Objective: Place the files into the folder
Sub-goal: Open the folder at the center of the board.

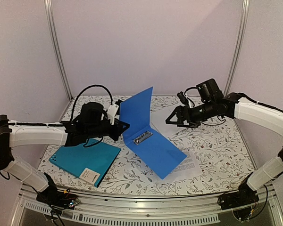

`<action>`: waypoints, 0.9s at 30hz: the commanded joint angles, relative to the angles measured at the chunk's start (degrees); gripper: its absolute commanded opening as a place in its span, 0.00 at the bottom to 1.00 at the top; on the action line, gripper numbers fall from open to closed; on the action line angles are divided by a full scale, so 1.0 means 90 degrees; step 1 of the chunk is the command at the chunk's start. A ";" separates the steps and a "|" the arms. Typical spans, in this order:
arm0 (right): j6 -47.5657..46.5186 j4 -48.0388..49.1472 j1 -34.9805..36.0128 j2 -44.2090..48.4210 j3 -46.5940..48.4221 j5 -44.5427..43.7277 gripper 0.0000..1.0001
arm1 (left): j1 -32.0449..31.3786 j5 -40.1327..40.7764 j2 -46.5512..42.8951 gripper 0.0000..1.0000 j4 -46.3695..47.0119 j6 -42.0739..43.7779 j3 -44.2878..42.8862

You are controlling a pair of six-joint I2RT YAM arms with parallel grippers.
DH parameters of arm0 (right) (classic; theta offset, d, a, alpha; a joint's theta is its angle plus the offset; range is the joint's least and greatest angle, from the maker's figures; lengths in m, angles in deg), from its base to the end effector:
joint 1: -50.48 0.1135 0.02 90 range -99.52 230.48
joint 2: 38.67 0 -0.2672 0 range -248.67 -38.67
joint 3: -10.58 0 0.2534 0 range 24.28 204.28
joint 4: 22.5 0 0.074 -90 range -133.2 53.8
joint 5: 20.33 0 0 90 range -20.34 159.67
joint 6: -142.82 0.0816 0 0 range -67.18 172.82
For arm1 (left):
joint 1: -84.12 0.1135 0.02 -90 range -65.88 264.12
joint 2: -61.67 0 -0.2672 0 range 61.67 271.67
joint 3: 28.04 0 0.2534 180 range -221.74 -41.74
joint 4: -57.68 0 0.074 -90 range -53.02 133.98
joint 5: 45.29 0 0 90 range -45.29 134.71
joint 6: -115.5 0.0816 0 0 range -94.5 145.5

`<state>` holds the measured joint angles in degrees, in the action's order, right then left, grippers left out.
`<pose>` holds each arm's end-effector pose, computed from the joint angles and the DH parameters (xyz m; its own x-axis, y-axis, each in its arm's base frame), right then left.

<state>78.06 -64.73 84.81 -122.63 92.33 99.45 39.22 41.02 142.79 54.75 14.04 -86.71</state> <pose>0.2649 0.2300 0.2680 -0.8566 -0.1368 -0.4975 -0.4611 0.6358 0.6190 0.2466 -0.2532 0.2141 -0.4457 0.1642 -0.8800 0.6704 0.7127 -0.2065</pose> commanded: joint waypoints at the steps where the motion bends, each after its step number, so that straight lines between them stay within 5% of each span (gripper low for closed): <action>1: -0.0464 -0.0245 0.0494 -0.0173 0.0232 -0.0360 0.89 | -0.0058 -0.0044 0.0016 0.00 -0.0058 -0.0196 -0.0094; 16: -0.0941 0.0382 0.1599 -0.1255 0.0040 -0.1451 0.83 | -0.0098 -0.0435 0.0632 0.00 0.1137 -0.1289 0.0438; 27: -0.1205 0.0541 0.1605 -0.1300 -0.0377 -0.2103 0.78 | 0.0053 -0.1937 0.1764 0.01 0.1179 -0.0924 -0.0132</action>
<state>69.03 -61.02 99.21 -135.92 90.47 83.97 38.95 30.66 156.70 64.21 4.77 -84.79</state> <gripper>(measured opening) 0.782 0.018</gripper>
